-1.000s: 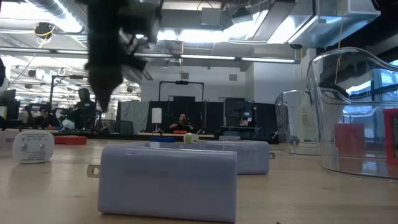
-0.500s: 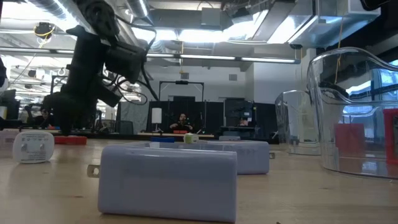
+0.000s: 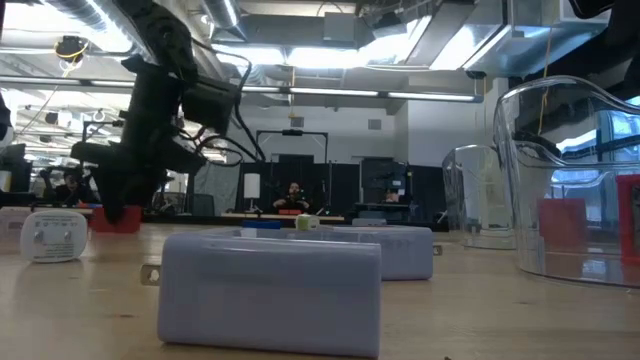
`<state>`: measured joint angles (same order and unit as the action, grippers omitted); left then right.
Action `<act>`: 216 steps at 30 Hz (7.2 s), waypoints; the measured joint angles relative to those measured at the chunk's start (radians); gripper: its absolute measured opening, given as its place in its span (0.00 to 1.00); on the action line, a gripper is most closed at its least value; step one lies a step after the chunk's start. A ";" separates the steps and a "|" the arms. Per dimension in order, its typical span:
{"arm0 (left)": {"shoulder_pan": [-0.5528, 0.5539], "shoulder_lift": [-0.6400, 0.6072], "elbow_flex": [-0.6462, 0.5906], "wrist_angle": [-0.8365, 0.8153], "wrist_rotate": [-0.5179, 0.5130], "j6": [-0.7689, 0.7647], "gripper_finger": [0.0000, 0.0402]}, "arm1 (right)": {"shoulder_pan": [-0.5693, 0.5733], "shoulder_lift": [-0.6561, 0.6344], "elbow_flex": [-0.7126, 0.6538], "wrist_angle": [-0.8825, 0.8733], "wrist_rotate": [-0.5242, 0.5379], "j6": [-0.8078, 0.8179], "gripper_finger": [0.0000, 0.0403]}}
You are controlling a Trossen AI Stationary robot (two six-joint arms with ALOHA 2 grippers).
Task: Pick & Place Office items
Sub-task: Put the red digital timer into the bottom transparent bin
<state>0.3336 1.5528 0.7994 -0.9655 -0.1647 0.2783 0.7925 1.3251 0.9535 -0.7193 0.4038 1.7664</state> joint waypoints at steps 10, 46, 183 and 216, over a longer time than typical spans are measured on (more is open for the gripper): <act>0.036 -0.006 -0.081 0.118 0.044 0.031 0.59 | 0.000 0.000 0.000 0.001 0.000 -0.001 0.41; -0.170 -0.147 0.183 0.781 0.374 -0.426 0.14 | -0.074 0.000 0.000 0.039 0.220 -0.029 0.41; -0.424 -0.224 0.183 1.486 0.105 -0.538 0.15 | -0.568 0.092 0.000 1.338 -0.183 -1.448 0.15; -0.390 -0.349 0.183 0.963 0.104 -0.575 0.60 | -0.460 -0.160 0.000 0.483 -0.383 -0.965 0.15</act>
<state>-0.0563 1.2041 0.9829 -0.0028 -0.0610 -0.2967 0.3323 1.1648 0.9539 -0.2362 0.0203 0.8010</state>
